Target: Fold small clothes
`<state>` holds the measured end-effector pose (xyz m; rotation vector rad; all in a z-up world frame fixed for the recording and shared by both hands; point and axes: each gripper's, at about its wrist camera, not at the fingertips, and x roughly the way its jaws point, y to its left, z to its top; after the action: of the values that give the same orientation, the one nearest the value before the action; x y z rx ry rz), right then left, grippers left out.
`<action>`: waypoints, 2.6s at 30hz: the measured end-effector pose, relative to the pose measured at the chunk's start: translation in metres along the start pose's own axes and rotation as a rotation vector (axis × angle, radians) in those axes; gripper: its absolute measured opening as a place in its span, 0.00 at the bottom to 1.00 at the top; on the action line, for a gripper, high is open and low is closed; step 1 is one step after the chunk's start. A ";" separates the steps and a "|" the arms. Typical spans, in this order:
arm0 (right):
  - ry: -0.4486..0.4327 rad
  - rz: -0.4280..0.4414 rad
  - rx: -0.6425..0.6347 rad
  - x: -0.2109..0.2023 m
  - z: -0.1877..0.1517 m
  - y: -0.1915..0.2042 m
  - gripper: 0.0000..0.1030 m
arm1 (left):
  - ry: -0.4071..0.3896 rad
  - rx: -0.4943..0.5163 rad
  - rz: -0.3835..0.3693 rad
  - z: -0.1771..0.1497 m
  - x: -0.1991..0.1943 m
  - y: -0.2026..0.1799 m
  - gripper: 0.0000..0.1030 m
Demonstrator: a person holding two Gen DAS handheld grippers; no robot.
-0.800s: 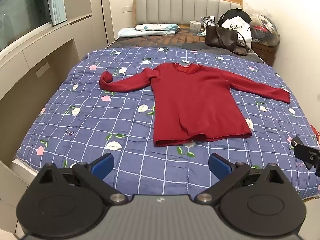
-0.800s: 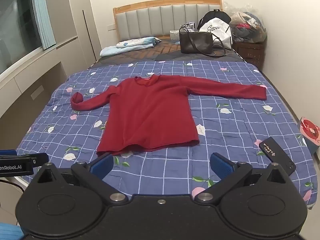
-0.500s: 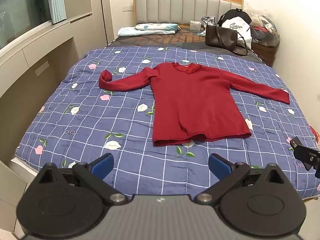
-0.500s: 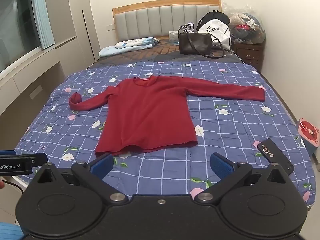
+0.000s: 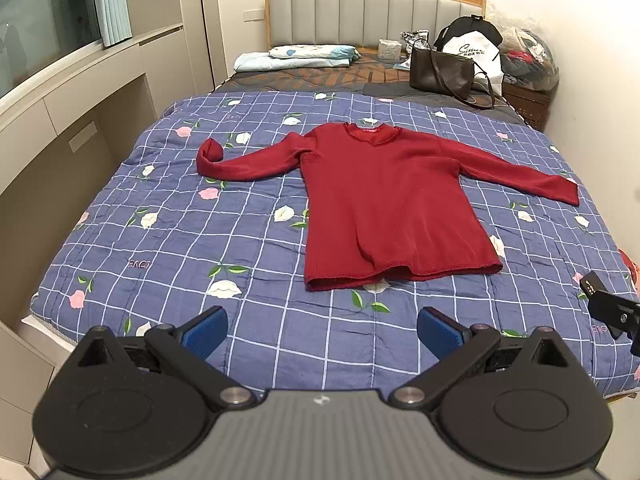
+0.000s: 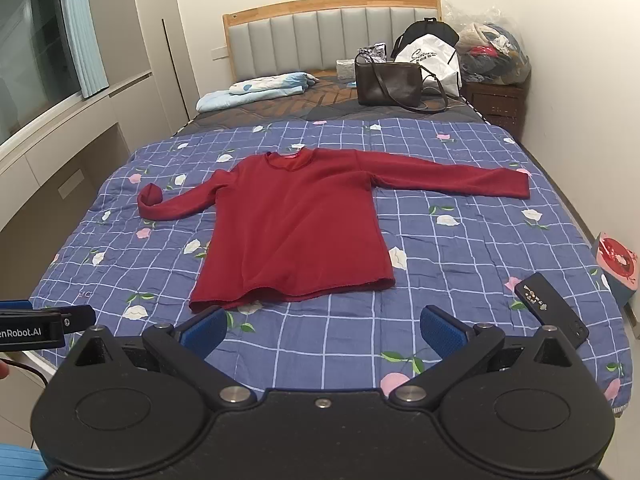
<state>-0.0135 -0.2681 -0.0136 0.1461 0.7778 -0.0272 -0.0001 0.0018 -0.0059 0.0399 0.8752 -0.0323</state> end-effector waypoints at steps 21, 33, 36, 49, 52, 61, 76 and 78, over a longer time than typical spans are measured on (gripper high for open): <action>0.010 0.008 0.008 0.004 -0.006 0.001 1.00 | 0.003 0.002 0.000 -0.001 0.003 -0.002 1.00; 0.013 0.016 0.002 0.003 -0.007 0.004 1.00 | 0.003 0.003 -0.005 -0.005 0.006 -0.006 1.00; 0.013 0.016 0.002 0.003 -0.007 0.003 1.00 | 0.007 0.002 -0.005 -0.005 0.006 -0.006 1.00; 0.025 0.026 0.003 0.005 -0.006 0.005 1.00 | 0.016 -0.005 -0.012 -0.006 0.007 -0.006 1.00; 0.027 0.028 0.004 0.005 -0.005 0.004 1.00 | 0.016 -0.010 -0.017 -0.005 0.007 -0.005 1.00; 0.033 0.036 0.013 0.008 -0.005 0.000 1.00 | 0.022 -0.009 -0.020 -0.003 0.007 -0.005 1.00; 0.082 0.008 0.028 0.016 -0.007 -0.011 1.00 | 0.058 -0.023 -0.001 0.001 0.015 -0.012 1.00; 0.086 0.001 0.021 0.018 -0.008 -0.013 1.00 | 0.070 -0.035 0.007 0.003 0.018 -0.012 1.00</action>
<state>-0.0073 -0.2793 -0.0328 0.1681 0.8634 -0.0287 0.0129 -0.0106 -0.0185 0.0118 0.9458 -0.0087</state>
